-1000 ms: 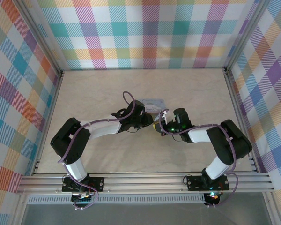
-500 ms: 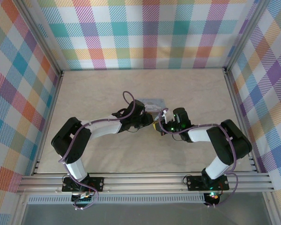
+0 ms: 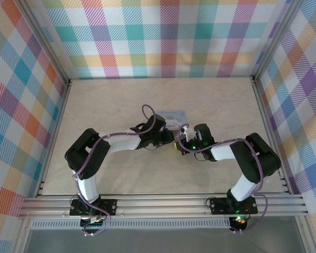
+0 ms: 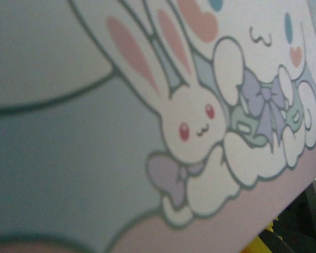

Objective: Unlock the padlock with the key

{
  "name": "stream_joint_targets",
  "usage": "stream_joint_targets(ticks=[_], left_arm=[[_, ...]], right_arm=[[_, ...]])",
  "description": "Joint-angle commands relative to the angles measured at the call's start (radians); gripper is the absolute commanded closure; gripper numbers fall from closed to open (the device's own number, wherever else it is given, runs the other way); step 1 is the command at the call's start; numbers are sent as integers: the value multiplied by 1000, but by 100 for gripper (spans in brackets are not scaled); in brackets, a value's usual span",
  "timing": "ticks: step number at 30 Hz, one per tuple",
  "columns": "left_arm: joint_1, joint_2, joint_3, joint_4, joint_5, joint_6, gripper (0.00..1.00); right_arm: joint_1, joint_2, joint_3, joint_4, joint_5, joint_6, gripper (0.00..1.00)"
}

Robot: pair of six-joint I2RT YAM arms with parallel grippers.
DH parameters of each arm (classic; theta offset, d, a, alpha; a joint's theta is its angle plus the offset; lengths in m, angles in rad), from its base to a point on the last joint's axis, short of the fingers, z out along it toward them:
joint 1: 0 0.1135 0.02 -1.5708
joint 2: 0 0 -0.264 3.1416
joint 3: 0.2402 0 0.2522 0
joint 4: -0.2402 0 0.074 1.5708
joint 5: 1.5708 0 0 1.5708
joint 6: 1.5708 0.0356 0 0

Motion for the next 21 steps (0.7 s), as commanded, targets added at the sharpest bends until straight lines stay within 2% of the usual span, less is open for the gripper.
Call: stream_joint_targets(ticks=[1,13,21], left_arm=[[-13,32,18,4,4,8,79],[-12,64,21,8,11,8,72],[-10,16,-5,-5,-17,21,67]], right_arm=[[6,1,-20,85,-23,9,100],[6,10,-42,91,-15,25,100],[6,-6,-56,65,8,40,100]])
